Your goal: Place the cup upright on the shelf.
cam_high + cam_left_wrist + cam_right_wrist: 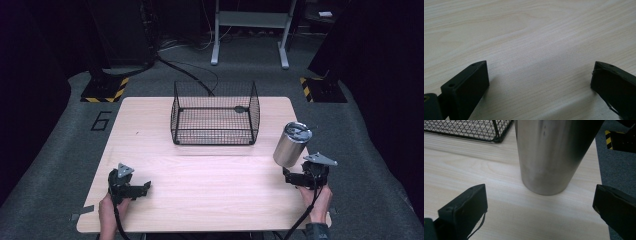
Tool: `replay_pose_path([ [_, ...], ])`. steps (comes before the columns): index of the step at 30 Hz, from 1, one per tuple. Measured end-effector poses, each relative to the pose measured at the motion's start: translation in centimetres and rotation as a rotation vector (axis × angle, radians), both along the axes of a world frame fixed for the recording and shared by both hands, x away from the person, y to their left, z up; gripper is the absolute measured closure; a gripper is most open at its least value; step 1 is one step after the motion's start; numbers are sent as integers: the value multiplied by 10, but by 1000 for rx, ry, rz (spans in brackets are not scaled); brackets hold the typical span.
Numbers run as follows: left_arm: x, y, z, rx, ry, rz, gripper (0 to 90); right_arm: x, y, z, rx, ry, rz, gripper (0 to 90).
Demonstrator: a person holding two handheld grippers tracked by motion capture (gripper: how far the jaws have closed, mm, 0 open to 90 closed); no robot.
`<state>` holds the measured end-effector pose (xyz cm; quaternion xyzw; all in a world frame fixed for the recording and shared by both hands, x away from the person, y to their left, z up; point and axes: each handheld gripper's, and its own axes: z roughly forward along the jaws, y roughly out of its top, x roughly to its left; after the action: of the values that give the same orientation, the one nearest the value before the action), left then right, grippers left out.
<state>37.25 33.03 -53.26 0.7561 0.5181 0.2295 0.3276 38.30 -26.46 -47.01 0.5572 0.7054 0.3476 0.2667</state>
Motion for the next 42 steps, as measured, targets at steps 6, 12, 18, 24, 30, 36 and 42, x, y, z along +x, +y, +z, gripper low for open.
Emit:
replay_pose_path([
  [6, 0, 0, 0, 0, 0, 0, 15, 11, 2, 13, 3, -23, -5, 0],
  [12, 0, 0, 0, -1, -1, 1, 14, 23, -1, 24, 27, -54, -17, 0],
  [18, 0, 0, 0, -1, 0, 1, 14, 38, 0, 31, 33, -65, -29, 0],
  [24, 0, 0, 0, 0, 0, 0, 15, 49, -1, 33, 40, -83, -55, 0],
  [30, 0, 0, 0, -1, 0, 1, 14, 55, 0, 33, 68, -122, -58, 0],
  [36, 0, 0, 0, -1, 0, 1, 14, 61, 2, 37, 76, -146, -59, 0],
  [42, 0, 0, 0, 0, 0, 0, 14, 68, 4, 38, 93, -166, -63, 0],
])
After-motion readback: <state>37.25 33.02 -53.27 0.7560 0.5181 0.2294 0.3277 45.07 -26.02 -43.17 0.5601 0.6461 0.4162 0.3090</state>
